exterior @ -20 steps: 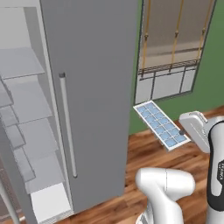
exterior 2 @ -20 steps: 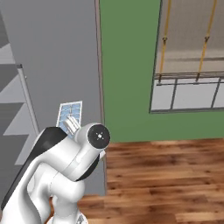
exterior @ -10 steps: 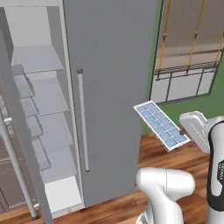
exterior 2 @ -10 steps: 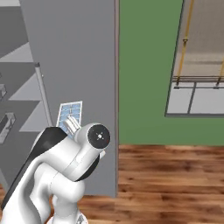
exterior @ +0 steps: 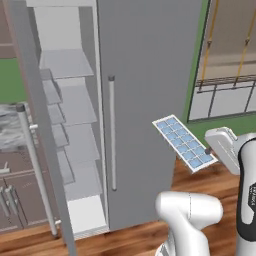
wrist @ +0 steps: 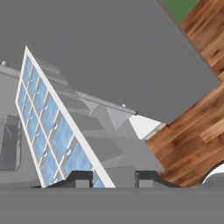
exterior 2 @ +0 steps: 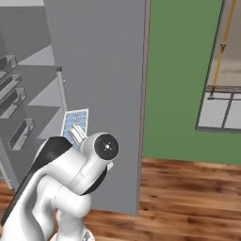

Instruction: The ice cube tray has been filled with water. Take the tray and place it in the freezer to make ice. Close the freezer door after placing the tray.

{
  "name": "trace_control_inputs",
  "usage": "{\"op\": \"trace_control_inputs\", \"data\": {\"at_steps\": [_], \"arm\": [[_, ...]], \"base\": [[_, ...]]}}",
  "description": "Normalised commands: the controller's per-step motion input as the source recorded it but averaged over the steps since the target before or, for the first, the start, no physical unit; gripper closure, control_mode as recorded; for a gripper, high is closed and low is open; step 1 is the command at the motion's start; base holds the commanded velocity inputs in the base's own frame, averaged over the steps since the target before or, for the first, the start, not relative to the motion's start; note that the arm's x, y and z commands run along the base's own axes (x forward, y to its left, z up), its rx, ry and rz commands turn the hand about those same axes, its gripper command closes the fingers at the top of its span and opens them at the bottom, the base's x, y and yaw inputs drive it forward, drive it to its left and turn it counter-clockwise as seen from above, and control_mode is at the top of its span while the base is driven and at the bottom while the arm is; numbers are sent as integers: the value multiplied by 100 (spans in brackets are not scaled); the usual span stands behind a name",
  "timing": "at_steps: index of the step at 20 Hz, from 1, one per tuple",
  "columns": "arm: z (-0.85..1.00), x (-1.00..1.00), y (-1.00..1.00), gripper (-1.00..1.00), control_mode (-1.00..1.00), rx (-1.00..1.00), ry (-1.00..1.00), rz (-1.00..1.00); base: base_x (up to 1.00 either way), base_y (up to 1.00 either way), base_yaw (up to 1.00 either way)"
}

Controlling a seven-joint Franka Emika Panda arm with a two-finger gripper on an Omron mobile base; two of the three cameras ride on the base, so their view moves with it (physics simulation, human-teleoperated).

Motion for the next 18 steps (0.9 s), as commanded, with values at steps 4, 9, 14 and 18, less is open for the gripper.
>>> {"op": "trace_control_inputs", "data": {"at_steps": [4, 9, 14, 18], "arm": [[0, 0, 0, 100, 100, 0, 0, 0], [0, 0, 0, 100, 100, 0, 0, 0], [0, 0, 0, 100, 100, 0, 0, 0], [0, 0, 0, 100, 100, 0, 0, 0]], "base": [[1, 55, 19], [4, 63, 17], [9, 72, 14], [17, 79, 12]]}}
